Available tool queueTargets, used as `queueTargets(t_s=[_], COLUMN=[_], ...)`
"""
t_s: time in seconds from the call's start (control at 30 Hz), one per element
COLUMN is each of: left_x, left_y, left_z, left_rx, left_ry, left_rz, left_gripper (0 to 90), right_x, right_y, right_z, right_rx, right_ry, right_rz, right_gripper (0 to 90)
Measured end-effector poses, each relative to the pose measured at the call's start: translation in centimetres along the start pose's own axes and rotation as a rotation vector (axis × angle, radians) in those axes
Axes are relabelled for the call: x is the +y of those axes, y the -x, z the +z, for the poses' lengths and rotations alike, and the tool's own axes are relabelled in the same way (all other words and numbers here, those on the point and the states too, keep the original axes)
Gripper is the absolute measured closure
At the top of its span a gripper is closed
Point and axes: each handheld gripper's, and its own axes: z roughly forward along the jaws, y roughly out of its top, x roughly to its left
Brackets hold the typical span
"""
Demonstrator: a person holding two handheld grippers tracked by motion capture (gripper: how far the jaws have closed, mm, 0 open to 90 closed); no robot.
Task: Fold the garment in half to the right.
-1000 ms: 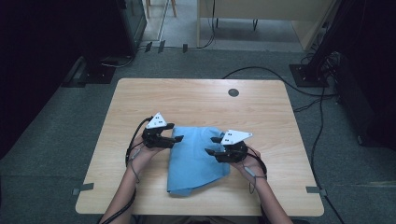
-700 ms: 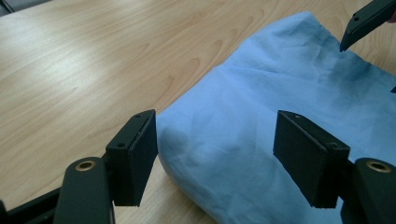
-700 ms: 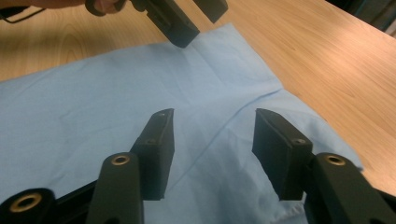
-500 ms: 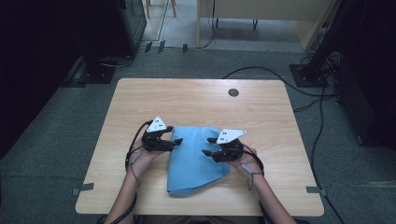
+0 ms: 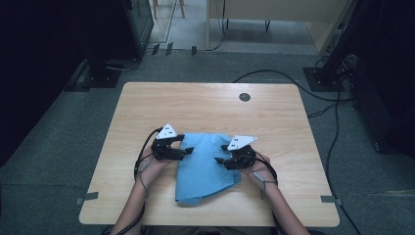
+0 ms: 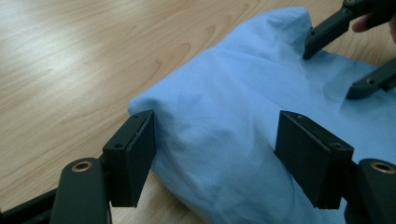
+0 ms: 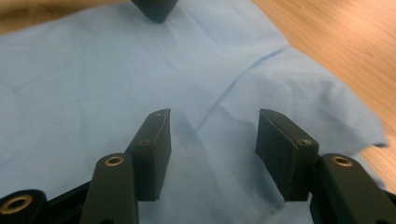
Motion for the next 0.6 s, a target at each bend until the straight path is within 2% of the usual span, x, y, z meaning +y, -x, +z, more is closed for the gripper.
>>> queueTargets(t_s=[0.1,0.13,0.2,0.23,0.43,0.47,0.5,0.53,0.57,0.6], left_x=[0.2,0.2,0.3,0.3,-0.1,-0.2,-0.2,-0.2,-0.3,-0.3], left_y=[0.0,0.0,0.0,0.0,-0.5,-0.6,-0.6,-0.6,-0.7,-0.7], left_z=[-0.6,-0.6,-1.0,-1.0,-1.6,-1.7,-1.7,-1.7,-1.9,-1.9], left_rx=[0.01,0.01,0.02,0.02,0.032,0.038,0.038,0.038,0.044,0.044], left_ry=[0.019,0.019,0.022,0.022,0.023,0.018,0.018,0.018,0.016,0.016], left_rz=[0.004,0.004,0.007,0.007,-0.006,-0.006,-0.006,-0.006,-0.005,-0.005], left_gripper=[29.0,29.0,29.0,29.0,29.0,29.0,29.0,29.0,29.0,29.0], right_x=[0.1,0.1,0.1,0.1,-0.3,-0.6,-0.6,-0.9,-0.9,-1.2], right_y=[0.2,0.4,0.4,0.7,1.1,1.5,1.5,1.8,1.8,2.0], right_z=[-0.6,-1.0,-1.1,-1.4,-1.6,-1.5,-1.5,-1.3,-1.3,-1.0], right_rx=[-0.009,-0.029,-0.033,-0.047,-0.056,-0.069,-0.069,-0.057,-0.057,-0.043], right_ry=[0.027,0.048,0.051,0.066,0.066,0.053,0.053,0.04,0.04,0.026], right_rz=[0.015,0.024,0.028,0.05,0.079,0.101,0.101,0.134,0.134,0.181], right_gripper=[45.0,45.0,43.7,43.7,42.7,42.8,42.8,42.8,43.7,45.4])
